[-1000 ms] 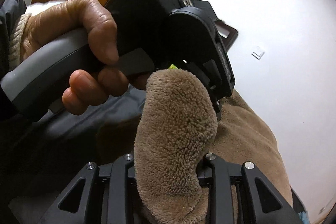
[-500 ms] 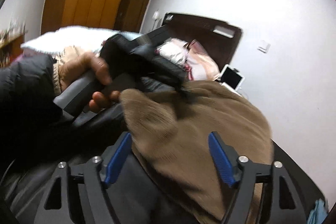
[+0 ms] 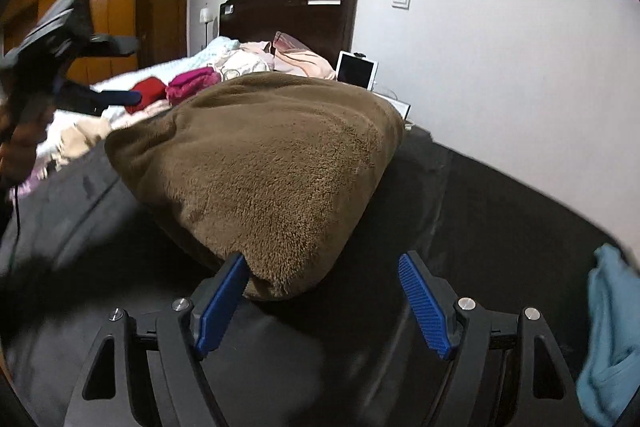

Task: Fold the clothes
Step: 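Lay the fold down on the bundle and open the right gripper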

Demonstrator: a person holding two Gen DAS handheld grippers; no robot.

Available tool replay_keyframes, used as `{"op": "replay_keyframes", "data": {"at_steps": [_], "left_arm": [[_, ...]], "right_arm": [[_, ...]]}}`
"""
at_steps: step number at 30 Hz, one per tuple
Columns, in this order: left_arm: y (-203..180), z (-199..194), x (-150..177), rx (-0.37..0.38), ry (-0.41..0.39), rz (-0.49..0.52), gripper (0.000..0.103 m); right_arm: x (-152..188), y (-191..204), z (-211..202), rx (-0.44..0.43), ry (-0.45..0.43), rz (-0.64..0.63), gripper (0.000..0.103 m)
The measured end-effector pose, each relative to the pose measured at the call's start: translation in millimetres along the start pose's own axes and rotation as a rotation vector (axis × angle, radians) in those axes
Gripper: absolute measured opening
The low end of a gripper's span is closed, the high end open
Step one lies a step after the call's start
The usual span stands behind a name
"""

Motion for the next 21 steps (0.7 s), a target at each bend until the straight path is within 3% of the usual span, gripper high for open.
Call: {"op": "replay_keyframes", "data": {"at_steps": [2,5,8,10,14,21], "left_arm": [[-12,19,8,0.006,0.025,0.029,0.088],[-2,41,10,-0.055,0.037,0.039,0.088],[16,53,10,-0.087,0.018,0.016,0.088],[29,55,10,-0.152,0.014,0.017,0.088],[52,65,15,-0.319,0.047,0.059,0.088],[58,75,25,-0.373,0.082,0.106,0.087]], "right_arm": [[8,12,-12,-0.028,0.002,0.002,0.079],[20,17,-22,-0.058,0.004,-0.049,0.079],[23,22,-13,0.007,0.025,-0.079,0.079],[24,22,-5,0.064,0.04,-0.079,0.079],[27,3,11,0.116,0.1,0.041,0.08],[35,-19,15,0.147,0.139,0.13,0.081]]}}
Point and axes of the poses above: each gripper's, at about its wrist camera, not at the fingertips, and z roughly the way its jaws point, y to its left, x to its underside, the point moved 4 cm from there along z, roughly the way its jaws point, and after that the axes turned 11 degrees about x, right-handed, at the moved point
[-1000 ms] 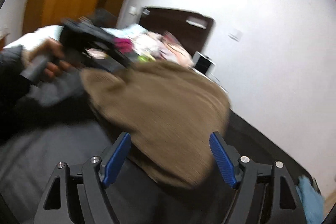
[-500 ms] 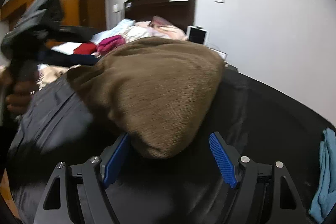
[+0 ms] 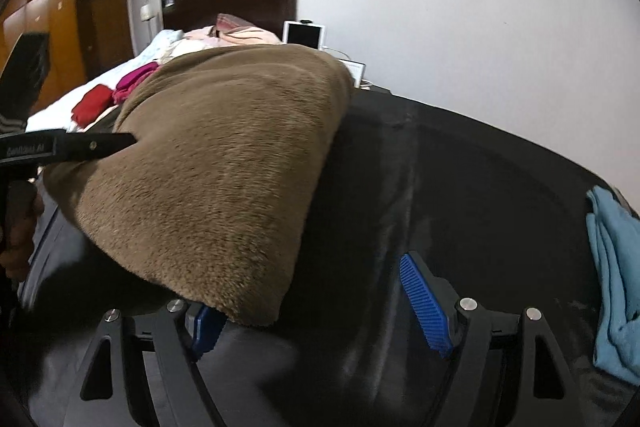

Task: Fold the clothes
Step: 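Lay the fold down on the bundle and open the right gripper, then press both open grippers on the folded bundle to smooth it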

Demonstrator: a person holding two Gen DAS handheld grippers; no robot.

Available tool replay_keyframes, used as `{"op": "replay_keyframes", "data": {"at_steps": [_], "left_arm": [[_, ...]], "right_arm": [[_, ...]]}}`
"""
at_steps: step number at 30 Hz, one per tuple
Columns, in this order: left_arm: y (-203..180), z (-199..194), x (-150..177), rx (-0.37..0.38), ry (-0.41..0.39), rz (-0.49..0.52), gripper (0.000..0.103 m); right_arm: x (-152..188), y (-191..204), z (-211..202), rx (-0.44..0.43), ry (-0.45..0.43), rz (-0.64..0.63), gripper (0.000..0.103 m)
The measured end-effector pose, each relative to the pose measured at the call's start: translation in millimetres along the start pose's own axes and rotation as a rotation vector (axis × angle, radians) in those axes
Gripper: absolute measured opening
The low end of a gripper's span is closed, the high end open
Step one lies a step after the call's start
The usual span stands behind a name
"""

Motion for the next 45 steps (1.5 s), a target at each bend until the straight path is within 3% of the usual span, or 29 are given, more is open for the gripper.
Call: {"op": "replay_keyframes", "data": {"at_steps": [6,9,13,16,22,26,31,35,39,41,45], "left_arm": [[4,5,6,0.006,-0.001,0.006,0.087],[6,7,5,0.004,-0.014,0.004,0.087],[3,2,7,0.017,-0.028,-0.004,0.087],[2,-2,7,0.035,-0.04,-0.008,0.088],[7,-7,6,0.084,-0.063,-0.041,0.089],[9,-8,7,0.102,-0.063,-0.043,0.089],[5,-8,8,0.101,-0.057,-0.024,0.089],[2,-9,8,0.094,-0.056,-0.018,0.089],[2,-17,-2,0.125,-0.068,-0.08,0.089],[0,-21,-14,0.14,-0.066,-0.107,0.089],[-8,-21,-50,0.089,-0.06,-0.111,0.089]], "right_arm": [[8,-10,11,-0.033,0.065,0.017,0.087],[7,-7,3,-0.064,0.049,-0.019,0.087],[3,-10,-33,-0.14,-0.035,-0.039,0.087],[-17,-14,-62,-0.21,-0.146,-0.015,0.087],[-56,27,-51,-0.295,-0.198,-0.092,0.087],[-60,68,-8,-0.325,-0.128,-0.202,0.087],[-49,73,26,-0.36,-0.049,-0.206,0.092],[-42,74,33,-0.358,-0.055,-0.2,0.095],[-38,72,30,-0.348,-0.066,-0.188,0.096],[-36,70,27,-0.351,-0.068,-0.178,0.096],[-34,70,26,-0.353,-0.08,-0.162,0.096]]}}
Point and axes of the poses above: each gripper's, at about its wrist camera, not at the fingertips, and z roughly the way its jaws point, y to its left, x to its underside, the point moved 4 cm from there along z, roughly the way its jaws point, and after that the axes turned 11 degrees about x, right-handed, at the moved point
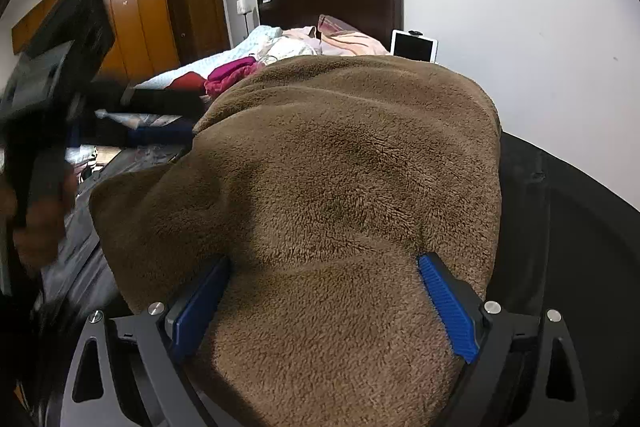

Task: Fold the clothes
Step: 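Press both open grippers on the folded bundle to smooth it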

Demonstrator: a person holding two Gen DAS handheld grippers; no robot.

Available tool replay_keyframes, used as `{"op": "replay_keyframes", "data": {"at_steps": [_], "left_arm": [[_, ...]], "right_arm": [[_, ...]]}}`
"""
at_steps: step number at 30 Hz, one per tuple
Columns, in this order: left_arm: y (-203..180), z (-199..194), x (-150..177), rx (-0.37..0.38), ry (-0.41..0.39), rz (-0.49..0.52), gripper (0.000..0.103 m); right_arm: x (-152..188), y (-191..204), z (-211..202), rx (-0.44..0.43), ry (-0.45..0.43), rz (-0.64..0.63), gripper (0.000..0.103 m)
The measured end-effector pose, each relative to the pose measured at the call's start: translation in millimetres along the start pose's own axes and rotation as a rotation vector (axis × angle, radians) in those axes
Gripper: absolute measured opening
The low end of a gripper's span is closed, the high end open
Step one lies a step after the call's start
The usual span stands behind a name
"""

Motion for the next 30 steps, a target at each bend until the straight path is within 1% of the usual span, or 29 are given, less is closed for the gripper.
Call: {"op": "replay_keyframes", "data": {"at_steps": [3,6,9,12,16,21,23,24,26,28,30], "left_arm": [[-10,14,-30,-0.03,0.005,0.018,0.089],[-3,41,-51,-0.09,0.051,-0.016,0.089],[15,70,-53,-0.19,0.098,-0.046,0.089],[32,88,-47,-0.255,0.114,-0.057,0.089],[45,99,-41,-0.258,0.123,-0.061,0.09],[65,105,-33,-0.24,0.114,-0.063,0.095],[71,104,-32,-0.228,0.109,-0.082,0.097],[76,104,-31,-0.225,0.117,-0.104,0.099],[85,106,-28,-0.201,0.138,-0.164,0.102],[86,102,-29,-0.185,0.127,-0.178,0.102],[80,97,-30,-0.18,0.12,-0.161,0.102]], "right_arm": [[1,0,-1,-0.004,-0.007,0.004,0.096],[2,0,-3,-0.007,-0.012,0.004,0.096],[2,0,-5,-0.013,-0.014,0.001,0.096],[3,0,-6,-0.019,-0.014,-0.001,0.096],[3,0,-8,-0.024,-0.014,0.0,0.096],[1,0,-7,-0.025,-0.012,0.004,0.096],[3,0,-9,-0.023,-0.013,0.005,0.096],[4,0,-10,-0.022,-0.013,0.005,0.096],[4,0,-11,-0.021,-0.013,0.005,0.096],[4,0,-10,-0.022,-0.014,0.004,0.096],[4,1,-11,-0.023,-0.015,0.005,0.097]]}}
Point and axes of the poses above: each gripper's, at about its wrist camera, not at the fingertips, and z roughly the way its jaws point, y to its left, x to its underside, the point moved 4 cm from there along z, roughly the way its jaws point, and after that the axes turned 11 degrees about x, right-handed, at the moved point
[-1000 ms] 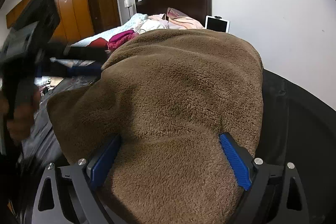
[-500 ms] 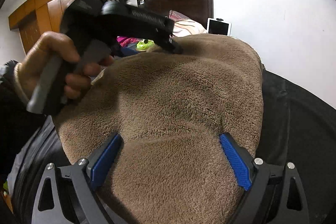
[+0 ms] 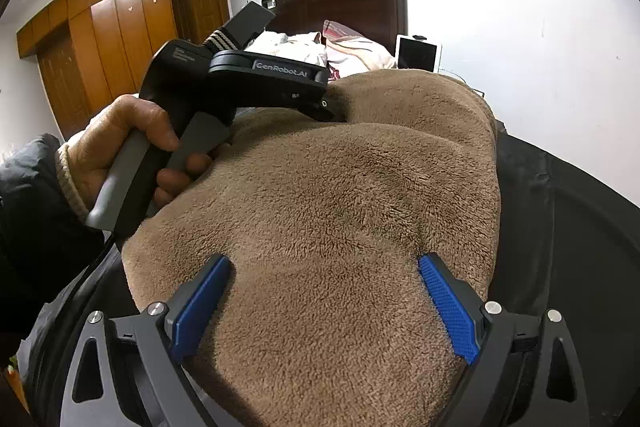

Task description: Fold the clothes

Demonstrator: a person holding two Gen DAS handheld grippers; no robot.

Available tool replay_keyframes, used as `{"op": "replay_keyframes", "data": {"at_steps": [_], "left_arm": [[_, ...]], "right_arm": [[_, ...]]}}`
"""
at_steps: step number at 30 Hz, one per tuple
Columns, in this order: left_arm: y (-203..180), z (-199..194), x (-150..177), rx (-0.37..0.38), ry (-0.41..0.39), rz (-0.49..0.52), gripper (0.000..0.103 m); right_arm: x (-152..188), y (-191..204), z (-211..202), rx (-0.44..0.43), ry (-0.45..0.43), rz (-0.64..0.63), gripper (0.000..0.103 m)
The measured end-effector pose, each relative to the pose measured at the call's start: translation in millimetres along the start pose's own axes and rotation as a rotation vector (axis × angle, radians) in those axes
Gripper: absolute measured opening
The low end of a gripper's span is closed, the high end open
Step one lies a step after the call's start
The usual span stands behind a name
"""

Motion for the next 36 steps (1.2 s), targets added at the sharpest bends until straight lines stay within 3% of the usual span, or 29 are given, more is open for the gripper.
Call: {"op": "replay_keyframes", "data": {"at_steps": [6,13,17,22,32,36], "left_arm": [[-20,-43,-1,0.086,-0.052,0.039,0.102],[-20,-69,32,0.165,-0.022,0.092,0.102],[-16,-60,52,0.113,0.022,0.141,0.102],[-8,-46,56,0.098,0.045,0.131,0.103],[2,-41,61,0.137,0.054,0.122,0.103],[1,-43,63,0.151,0.057,0.118,0.103]], "right_arm": [[2,2,-1,-0.005,-0.002,0.005,0.099],[1,3,-1,-0.007,-0.004,0.008,0.099],[2,4,-1,-0.007,-0.004,0.01,0.1],[3,5,-1,-0.005,-0.004,0.011,0.1],[-2,5,4,-0.006,-0.002,-0.004,0.1],[-12,-1,-7,-0.039,0.042,-0.012,0.1]]}}
Point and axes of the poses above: each gripper's, at about its wrist camera, not at the fingertips, and z roughly the way its jaws point, y to its left, x to its underside, the point moved 4 cm from there along z, roughly the way its jaws point, and after that the axes turned 11 degrees about x, right-handed, at the moved point
